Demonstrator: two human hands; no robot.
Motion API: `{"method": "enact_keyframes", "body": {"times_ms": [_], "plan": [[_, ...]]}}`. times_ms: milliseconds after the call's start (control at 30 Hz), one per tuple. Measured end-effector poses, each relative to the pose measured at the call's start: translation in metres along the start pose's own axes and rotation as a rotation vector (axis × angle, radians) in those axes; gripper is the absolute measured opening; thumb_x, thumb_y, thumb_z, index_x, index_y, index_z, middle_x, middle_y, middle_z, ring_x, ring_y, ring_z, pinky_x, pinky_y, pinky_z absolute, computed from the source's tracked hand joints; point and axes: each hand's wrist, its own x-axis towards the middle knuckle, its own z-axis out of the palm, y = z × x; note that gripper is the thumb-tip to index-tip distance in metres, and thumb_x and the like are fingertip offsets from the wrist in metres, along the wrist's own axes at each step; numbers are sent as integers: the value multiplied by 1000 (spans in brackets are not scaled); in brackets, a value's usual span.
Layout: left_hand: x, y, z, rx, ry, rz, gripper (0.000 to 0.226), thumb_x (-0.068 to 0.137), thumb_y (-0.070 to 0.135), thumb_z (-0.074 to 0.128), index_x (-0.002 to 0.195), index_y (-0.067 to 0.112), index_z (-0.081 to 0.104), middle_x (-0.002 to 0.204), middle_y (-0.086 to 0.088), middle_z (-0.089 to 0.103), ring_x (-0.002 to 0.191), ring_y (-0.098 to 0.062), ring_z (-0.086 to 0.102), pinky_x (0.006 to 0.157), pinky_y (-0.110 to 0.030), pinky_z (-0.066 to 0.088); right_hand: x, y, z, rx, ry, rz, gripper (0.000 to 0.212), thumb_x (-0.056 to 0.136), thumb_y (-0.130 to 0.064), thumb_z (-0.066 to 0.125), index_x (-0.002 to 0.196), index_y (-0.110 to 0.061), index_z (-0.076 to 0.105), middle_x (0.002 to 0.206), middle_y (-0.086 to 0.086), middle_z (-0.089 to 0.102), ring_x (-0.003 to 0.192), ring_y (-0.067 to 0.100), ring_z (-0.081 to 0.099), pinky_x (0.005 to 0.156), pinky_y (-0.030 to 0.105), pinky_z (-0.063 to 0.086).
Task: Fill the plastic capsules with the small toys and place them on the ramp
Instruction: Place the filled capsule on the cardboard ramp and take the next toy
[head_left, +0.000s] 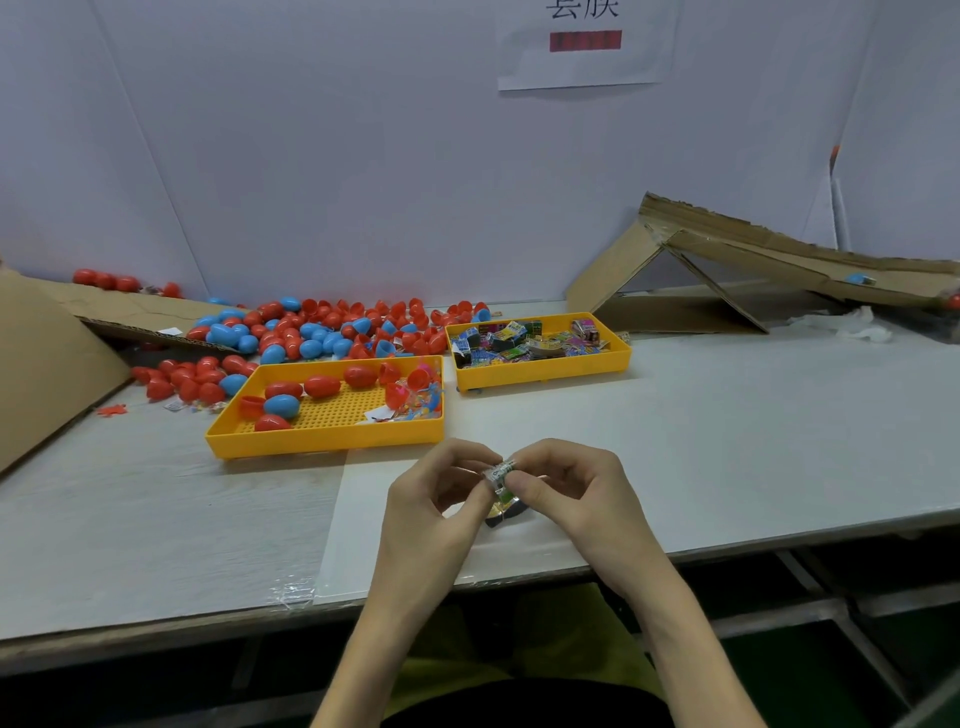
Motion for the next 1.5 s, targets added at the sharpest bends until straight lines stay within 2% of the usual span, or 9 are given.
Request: {"method": "enact_keyframes", "body": {"times_ms": [167, 433, 667, 833, 967, 1067, 1233, 1367, 1500], "plan": [[0, 1, 0, -24, 24, -9, 21, 88, 0, 71, 90, 20, 70, 82, 3, 73, 81, -15, 71, 69, -19, 55, 0, -3, 1, -43, -18, -14, 13, 82, -20, 72, 84, -33, 77, 87, -2, 74, 85, 19, 71, 79, 34, 57], [-1, 1, -1, -3, 60, -20, 29, 91, -5, 64, 90, 23, 67, 84, 5, 70, 74, -14, 69, 67, -29, 57, -1, 0, 0, -117, -18, 11, 17, 83, -12, 78, 84, -29, 78, 84, -4, 75, 76, 14, 66, 71, 24, 53], [-1, 0, 0, 51, 101, 1, 33, 90, -8, 64, 90, 25, 67, 82, 7, 70, 74, -12, 68, 63, -19, 52, 1, -4, 3, -69, -38, 61, 7, 86, -25, 71, 87, -29, 78, 85, 0, 76, 83, 19, 73, 78, 35, 60], [-4, 1, 1, 105, 76, 36, 35, 87, -8, 66, 91, 27, 67, 87, 13, 70, 82, -9, 68, 68, -18, 53, 0, -4, 4, -58, -20, 51, 17, 90, -13, 72, 83, -28, 77, 79, -1, 75, 72, 7, 69, 64, 17, 51], [-2, 4, -5, -34, 44, 12, 28, 81, -1, 63, 95, 23, 68, 96, 8, 71, 95, -15, 67, 77, -20, 54, 0, -4, 3, -36, 39, 45, 20, 88, -12, 73, 79, -29, 77, 73, 0, 75, 60, 6, 64, 60, 16, 49], [9, 3, -18, -98, 124, -83, 31, 86, -11, 62, 92, 19, 70, 94, 3, 72, 91, -12, 68, 79, -28, 56, 1, -4, 4, 17, 71, 55, 14, 87, -9, 73, 81, -22, 76, 65, -2, 72, 51, 7, 57, 58, 15, 48], [68, -2, -68, 374, 124, -128, 18, 94, 10, 65, 93, 28, 68, 100, 15, 69, 89, 5, 62, 74, -14, 48, 0, -2, 3, 50, 159, 73, 9, 84, -10, 76, 85, -18, 77, 66, 1, 73, 47, 9, 55, 58, 17, 50], [125, -19, -107, 885, 171, -182, 34, 91, 5, 66, 124, 15, 67, 130, -7, 65, 113, -24, 61, 87, -37, 51, 0, -3, 4, 27, 213, 66, 20, 82, -10, 78, 79, -30, 79, 68, 2, 74, 47, 7, 54, 55, 17, 48], [155, -42, -122, 1193, 14, -341, 39, 92, 10, 68, 130, 12, 63, 129, -14, 63, 112, -30, 60, 87, -41, 53, 0, -5, 5, 21, 225, 68, 27, 82, -9, 78, 79, -37, 78, 68, 0, 74, 48, 6, 55, 55, 15, 47]]}}
